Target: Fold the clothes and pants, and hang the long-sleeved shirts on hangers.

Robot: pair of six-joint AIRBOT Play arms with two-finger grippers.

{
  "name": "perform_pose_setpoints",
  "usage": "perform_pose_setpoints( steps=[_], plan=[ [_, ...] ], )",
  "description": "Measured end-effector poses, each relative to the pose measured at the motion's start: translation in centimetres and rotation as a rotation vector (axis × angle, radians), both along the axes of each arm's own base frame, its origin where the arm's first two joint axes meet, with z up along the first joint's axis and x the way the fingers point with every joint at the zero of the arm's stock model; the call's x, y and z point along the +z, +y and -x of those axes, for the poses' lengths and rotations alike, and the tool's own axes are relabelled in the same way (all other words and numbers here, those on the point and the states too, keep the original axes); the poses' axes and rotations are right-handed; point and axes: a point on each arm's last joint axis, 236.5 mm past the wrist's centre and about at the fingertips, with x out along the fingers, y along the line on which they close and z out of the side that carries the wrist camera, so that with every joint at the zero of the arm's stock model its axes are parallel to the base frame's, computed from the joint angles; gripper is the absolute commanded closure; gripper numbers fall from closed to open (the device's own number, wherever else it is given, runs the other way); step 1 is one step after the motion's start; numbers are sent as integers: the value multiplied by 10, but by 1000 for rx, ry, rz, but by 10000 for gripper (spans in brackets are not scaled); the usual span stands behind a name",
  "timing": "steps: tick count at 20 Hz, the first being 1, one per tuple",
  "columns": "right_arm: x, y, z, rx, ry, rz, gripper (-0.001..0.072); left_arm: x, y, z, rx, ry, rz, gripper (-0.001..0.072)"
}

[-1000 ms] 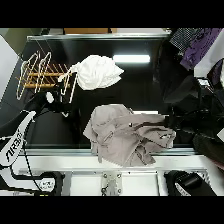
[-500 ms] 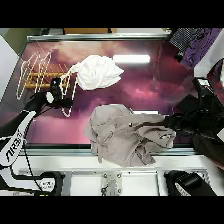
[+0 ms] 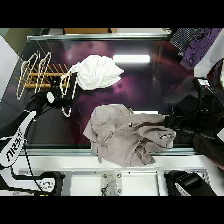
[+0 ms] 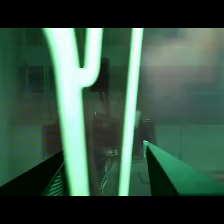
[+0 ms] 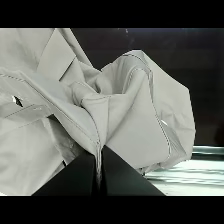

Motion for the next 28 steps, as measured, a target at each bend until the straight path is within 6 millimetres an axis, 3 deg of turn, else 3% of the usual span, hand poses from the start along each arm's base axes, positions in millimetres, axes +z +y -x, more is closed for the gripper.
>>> perform_pose_setpoints(
  steps=[7, 12, 18, 22, 28],
  plan=[
    [0, 0, 0, 0, 0, 0, 696, -7, -14, 2, -27, 15, 2, 268],
    [0, 0, 0, 0, 0, 0, 696, -17, -21, 6, -28, 45, 12, 693],
    [0, 0, 0, 0, 0, 0, 696, -13, -20, 5, -29, 35, 4, 695],
    [0, 0, 0, 0, 0, 0, 696, 21, -18, -4, -34, -48, -3, 695],
    [0, 0, 0, 0, 0, 0, 697, 122, -15, -4, -68, -251, -37, 696]
  ],
)
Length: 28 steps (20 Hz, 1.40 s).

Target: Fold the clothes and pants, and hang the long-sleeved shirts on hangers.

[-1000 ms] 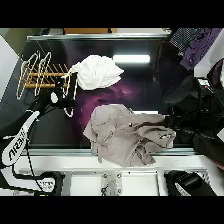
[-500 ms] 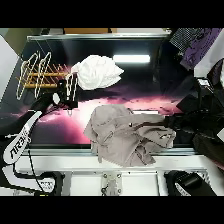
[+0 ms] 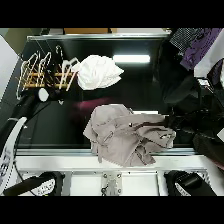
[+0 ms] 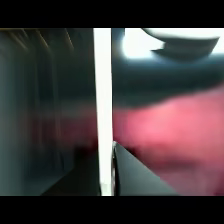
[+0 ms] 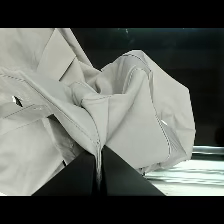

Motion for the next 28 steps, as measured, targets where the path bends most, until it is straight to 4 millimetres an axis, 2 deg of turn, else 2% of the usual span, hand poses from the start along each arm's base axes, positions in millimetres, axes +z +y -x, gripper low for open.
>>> perform_pose_setpoints(
  steps=[4, 9, 12, 15, 19, 23, 28],
  plan=[
    [0, 0, 0, 0, 0, 0, 696, 54, 2, 16, -23, -90, -19, 696],
    [0, 0, 0, 0, 0, 0, 696, 98, 3, 37, -88, -165, -76, 697],
    [0, 0, 0, 0, 0, 0, 696, 116, -6, 59, -227, -181, -138, 697],
    [0, 0, 0, 0, 0, 0, 696, 120, -25, 87, -418, -155, -120, 697],
    [0, 0, 0, 0, 0, 0, 696, 116, -57, 119, -652, -112, 49, 694],
    [0, 0, 0, 0, 0, 0, 696, 112, -64, 124, -753, -111, 155, 695],
    [0, 0, 0, 0, 0, 0, 696, 95, -70, 132, -953, -111, 158, 695]
  ],
)
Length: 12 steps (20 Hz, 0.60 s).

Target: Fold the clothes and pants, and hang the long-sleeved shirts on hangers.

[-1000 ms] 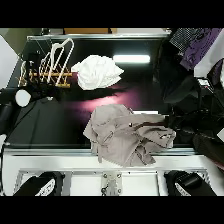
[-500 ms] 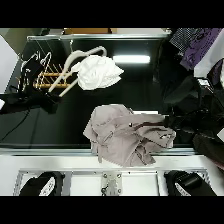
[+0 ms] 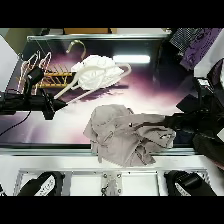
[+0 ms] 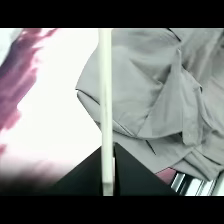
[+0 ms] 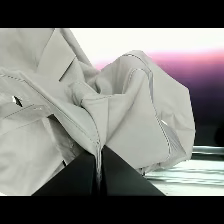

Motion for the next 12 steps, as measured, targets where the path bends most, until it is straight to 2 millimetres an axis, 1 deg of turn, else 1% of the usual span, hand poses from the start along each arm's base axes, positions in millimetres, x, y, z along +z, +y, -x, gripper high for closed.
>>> perform_pose_setpoints(
  steps=[2, 4, 6, 10, 12],
  plan=[
    [0, 0, 0, -1, -1, 0, 696, -11, -3, 6, -77, 27, 6, 695],
    [0, 0, 0, -1, -1, 0, 696, -21, -7, 17, -164, 66, 22, 695],
    [0, 0, 0, -1, 0, 0, 696, -29, -9, 25, -233, 90, 36, 695],
    [1, 1, -1, 1, -6, -7, 698, -34, -11, 33, -317, 91, 47, 695],
    [6, 4, -4, 4, -23, -23, 699, -34, -12, 37, -342, 96, 53, 695]
  ],
)
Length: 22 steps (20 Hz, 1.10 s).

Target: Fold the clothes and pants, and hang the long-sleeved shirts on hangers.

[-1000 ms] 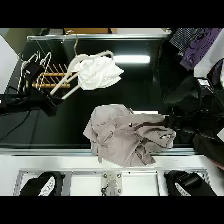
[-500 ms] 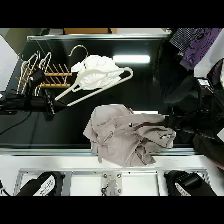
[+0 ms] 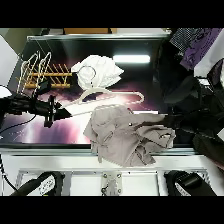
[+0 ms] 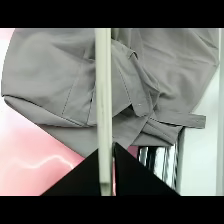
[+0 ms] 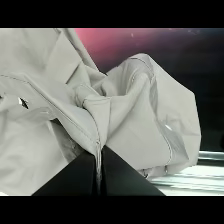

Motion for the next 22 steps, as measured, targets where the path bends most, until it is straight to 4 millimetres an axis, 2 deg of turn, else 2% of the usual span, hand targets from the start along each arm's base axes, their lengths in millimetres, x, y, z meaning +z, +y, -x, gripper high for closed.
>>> perform_pose_setpoints(
  steps=[6, 11, 17, 22],
  plan=[
    [20, -12, -22, -41, -24, 10, 700, 2, -5, 13, -66, 21, 15, 695],
    [33, -13, -38, -30, -38, 23, 700, 2, -29, 26, -157, 29, 14, 695],
    [36, -14, -36, -10, -26, 41, 700, -4, -51, 7, -118, -33, -16, 695],
    [32, -16, -28, 25, 8, 70, 700, -6, -57, -5, -84, -69, -27, 695]
  ],
)
